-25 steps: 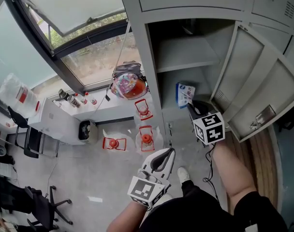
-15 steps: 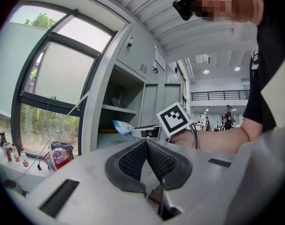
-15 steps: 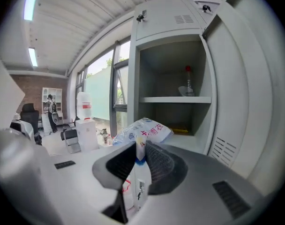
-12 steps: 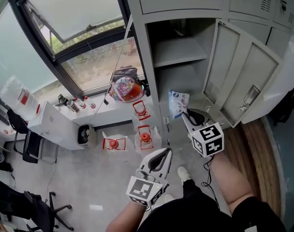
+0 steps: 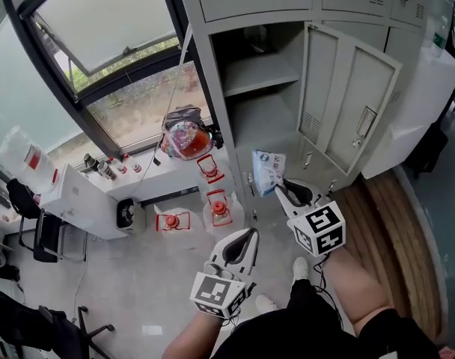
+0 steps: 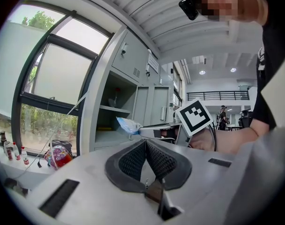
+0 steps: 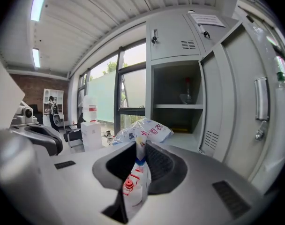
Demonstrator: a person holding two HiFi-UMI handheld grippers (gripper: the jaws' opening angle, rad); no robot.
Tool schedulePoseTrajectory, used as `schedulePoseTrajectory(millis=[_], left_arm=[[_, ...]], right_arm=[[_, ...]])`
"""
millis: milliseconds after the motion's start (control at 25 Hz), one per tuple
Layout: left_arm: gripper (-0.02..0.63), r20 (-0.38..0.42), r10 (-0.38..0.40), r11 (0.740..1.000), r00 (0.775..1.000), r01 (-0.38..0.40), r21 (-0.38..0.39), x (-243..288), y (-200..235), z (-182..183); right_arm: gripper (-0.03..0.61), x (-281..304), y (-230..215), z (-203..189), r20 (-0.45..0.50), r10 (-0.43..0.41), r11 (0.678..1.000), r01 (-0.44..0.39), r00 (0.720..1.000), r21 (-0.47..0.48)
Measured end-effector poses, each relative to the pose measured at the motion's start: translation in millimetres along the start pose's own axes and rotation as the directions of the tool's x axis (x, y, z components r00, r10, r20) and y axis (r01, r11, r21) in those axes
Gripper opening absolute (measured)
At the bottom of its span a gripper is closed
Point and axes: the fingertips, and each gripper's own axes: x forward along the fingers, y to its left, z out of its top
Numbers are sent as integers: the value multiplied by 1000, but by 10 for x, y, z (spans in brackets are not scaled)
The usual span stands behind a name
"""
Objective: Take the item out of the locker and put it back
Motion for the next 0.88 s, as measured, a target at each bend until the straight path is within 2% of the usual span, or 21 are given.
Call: schedulePoseTrajectory(millis=[480, 880], left_arm=[[17, 5, 12, 1000, 1000, -12, -13, -46, -235, -40], [17, 8, 70, 998, 998, -70, -12, 77, -585, -28]], right_arm=[[115, -476, 214, -69, 4, 36, 999, -36, 999, -3], [115, -854, 77, -132, 16, 90, 996, -90, 996, -14]])
